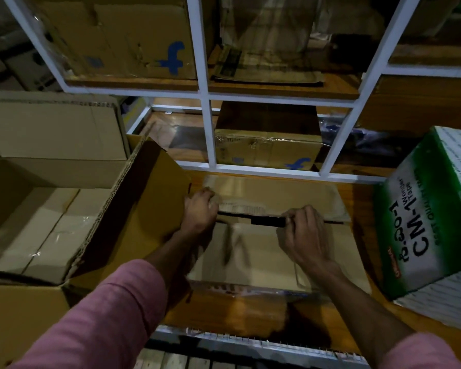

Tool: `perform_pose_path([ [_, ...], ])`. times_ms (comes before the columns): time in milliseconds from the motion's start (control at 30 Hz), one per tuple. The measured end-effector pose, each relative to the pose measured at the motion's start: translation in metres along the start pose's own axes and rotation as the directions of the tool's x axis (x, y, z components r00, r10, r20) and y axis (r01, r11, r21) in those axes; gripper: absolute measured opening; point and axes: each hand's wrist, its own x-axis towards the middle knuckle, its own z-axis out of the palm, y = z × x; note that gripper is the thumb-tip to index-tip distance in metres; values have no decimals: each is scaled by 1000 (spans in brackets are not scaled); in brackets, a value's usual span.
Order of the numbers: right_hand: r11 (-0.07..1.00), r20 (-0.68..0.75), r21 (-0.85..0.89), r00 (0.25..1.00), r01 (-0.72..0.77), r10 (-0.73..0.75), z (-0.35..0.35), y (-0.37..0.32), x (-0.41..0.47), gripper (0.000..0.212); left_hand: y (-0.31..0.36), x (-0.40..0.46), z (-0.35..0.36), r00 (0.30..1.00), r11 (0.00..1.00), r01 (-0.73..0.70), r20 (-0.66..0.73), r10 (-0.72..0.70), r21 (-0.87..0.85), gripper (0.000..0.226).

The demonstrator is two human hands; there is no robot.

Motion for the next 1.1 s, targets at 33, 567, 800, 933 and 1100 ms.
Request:
perform_pose_path([
  [33,999,10,-41,1000,-28,29,-3,-1,1,25,6,-6,-1,998,998,25,50,-28,65,49],
  [567,891,491,-284,744,-355,453,-41,51,-4,64,6,-51,26,983,968,19,174,-64,249,84],
  [800,907,491,-275,765,-317,417,-49,45,-4,65,13,-59,17,979,968,-34,201,-17,248,75],
  [933,897,493,-242,749,-371,443,-56,44,-14,66,6,-65,20,981,971,-50,196,3,232,80],
  [1100,900,417,-204,798,-384,435,-77,35,-12,63,29,-73,-2,991,973,-22,135,-10,229,76],
])
